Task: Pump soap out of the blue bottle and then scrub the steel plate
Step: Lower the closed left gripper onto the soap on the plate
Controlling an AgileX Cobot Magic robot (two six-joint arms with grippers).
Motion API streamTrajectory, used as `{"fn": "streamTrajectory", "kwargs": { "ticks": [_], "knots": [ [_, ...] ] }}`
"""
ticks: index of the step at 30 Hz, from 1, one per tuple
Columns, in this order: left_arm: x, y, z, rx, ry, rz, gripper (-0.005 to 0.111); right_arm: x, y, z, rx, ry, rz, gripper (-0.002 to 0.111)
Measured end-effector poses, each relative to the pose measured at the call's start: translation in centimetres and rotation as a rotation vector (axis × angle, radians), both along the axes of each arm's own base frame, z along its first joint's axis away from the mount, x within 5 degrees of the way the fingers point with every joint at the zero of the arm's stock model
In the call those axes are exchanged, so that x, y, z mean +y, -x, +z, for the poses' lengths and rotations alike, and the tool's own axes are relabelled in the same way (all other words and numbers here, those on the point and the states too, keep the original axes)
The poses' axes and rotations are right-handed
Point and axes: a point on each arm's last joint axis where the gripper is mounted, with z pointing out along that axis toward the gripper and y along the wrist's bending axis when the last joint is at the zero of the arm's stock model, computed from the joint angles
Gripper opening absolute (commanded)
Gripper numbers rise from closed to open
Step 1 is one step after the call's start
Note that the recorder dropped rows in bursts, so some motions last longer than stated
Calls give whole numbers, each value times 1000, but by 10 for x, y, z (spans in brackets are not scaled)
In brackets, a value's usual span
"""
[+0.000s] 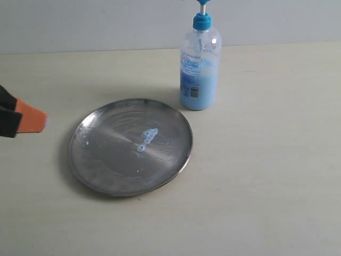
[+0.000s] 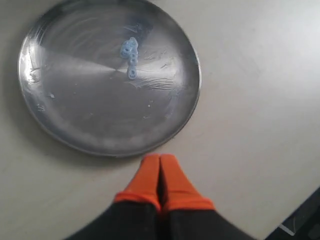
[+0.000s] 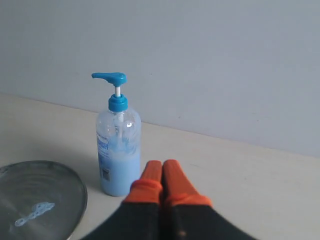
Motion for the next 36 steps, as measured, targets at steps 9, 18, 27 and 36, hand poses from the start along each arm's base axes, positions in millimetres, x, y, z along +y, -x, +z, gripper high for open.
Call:
{"fn": "streamTrajectory", "kwargs": {
  "ticks": [9, 18, 27, 36],
  "knots": [
    [-22, -55, -44, 5, -48, 54, 1, 0, -3, -20, -19, -16, -9, 0],
    [-40, -96, -97, 68, -118, 68, 1, 1, -3, -23, -23, -75, -7, 0],
    [-70, -142, -116, 133, -150, -53, 1, 2, -3, -22, -24, -87, -7, 0],
    [-100, -160, -133, 265, -229, -231, 1, 2, -3, -22, -22, -113, -5, 0]
  ]
}}
